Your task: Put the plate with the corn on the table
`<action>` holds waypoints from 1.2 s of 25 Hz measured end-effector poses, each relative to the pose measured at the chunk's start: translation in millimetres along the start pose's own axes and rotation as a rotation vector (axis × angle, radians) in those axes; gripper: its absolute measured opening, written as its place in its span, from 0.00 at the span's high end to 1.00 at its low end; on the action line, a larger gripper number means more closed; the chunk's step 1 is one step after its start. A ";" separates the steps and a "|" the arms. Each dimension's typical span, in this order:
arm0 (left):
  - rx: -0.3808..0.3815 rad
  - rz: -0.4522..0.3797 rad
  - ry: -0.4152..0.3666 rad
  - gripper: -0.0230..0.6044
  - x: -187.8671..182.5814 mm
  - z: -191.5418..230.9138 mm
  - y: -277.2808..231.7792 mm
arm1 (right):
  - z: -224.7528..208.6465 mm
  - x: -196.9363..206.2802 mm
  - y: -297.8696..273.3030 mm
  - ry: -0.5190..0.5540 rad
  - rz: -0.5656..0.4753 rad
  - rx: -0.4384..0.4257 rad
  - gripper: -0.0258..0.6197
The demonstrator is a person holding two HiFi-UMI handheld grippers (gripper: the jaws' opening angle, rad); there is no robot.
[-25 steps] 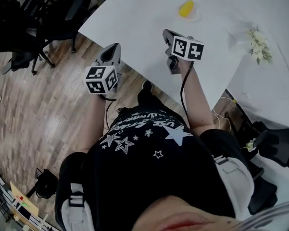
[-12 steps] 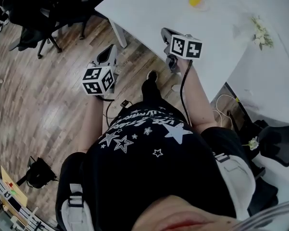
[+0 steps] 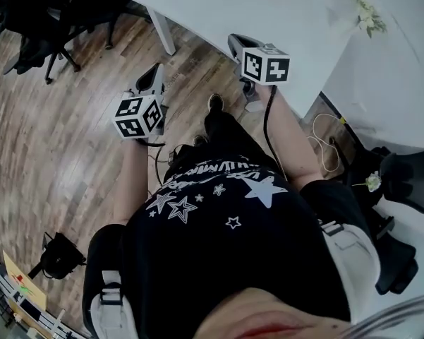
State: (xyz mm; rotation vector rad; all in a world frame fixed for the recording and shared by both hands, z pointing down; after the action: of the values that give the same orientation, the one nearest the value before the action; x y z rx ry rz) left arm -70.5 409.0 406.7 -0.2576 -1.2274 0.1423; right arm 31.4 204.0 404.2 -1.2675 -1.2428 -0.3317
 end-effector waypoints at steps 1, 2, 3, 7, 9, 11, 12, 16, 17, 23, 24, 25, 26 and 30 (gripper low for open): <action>0.006 0.002 0.002 0.95 3.0 -3.1 1.0 | 0.1 2.3 4.8 0.004 -0.002 0.006 0.95; 0.011 0.003 0.003 0.95 5.3 -6.4 1.3 | -0.5 3.9 9.1 0.005 -0.005 0.012 0.95; 0.016 0.002 0.003 0.95 7.0 -10.0 1.0 | -1.9 5.2 12.9 0.004 -0.007 0.017 0.95; 0.020 -0.006 -0.007 0.95 6.1 -23.2 -3.6 | -11.5 6.8 22.8 0.008 -0.010 0.029 0.95; 0.016 -0.011 -0.007 0.95 4.4 -28.6 -6.5 | -16.1 7.4 26.9 0.011 -0.008 0.029 0.95; 0.011 -0.010 -0.010 0.95 4.5 -34.4 -8.9 | -21.0 10.6 31.5 0.023 0.006 0.028 0.95; 0.007 -0.009 -0.011 0.95 5.3 -37.6 -9.9 | -23.6 12.6 33.9 0.032 0.013 0.026 0.95; -0.023 -0.012 0.002 0.95 11.0 -54.7 -12.3 | -39.3 23.6 49.8 0.033 0.033 0.002 0.95; -0.032 -0.014 0.008 0.95 12.7 -60.9 -13.3 | -44.6 26.1 56.2 0.027 0.034 -0.003 0.95; -0.033 0.008 0.005 0.95 30.5 -113.3 -17.5 | -74.2 33.3 96.8 -0.004 -0.044 0.000 0.95; -0.032 0.011 0.001 0.95 33.4 -121.5 -17.3 | -76.7 36.7 101.5 -0.008 -0.044 -0.006 0.95; -0.032 0.011 -0.001 0.95 35.9 -129.3 -17.1 | -78.8 40.1 106.3 -0.008 -0.042 -0.012 0.95; -0.033 0.009 -0.001 0.95 38.1 -136.9 -16.7 | -80.4 43.2 111.6 -0.006 -0.040 -0.018 0.95; -0.034 0.002 -0.007 0.95 46.9 -167.3 -12.7 | -83.2 56.7 138.1 0.017 -0.041 -0.037 0.95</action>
State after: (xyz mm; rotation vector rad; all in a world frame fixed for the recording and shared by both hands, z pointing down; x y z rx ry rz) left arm 102.4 388.5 400.6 -0.2887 -1.2369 0.1243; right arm 202.0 206.4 394.3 -1.2698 -1.2540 -0.3962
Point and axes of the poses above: the fingertips, and each gripper's own axes: y backward along the fingers, z to its left, x out of its underside, the point moved 3 cm from there along y, backward along the fingers, and after that the axes turned 13 degrees about x, right-handed, at the moved point
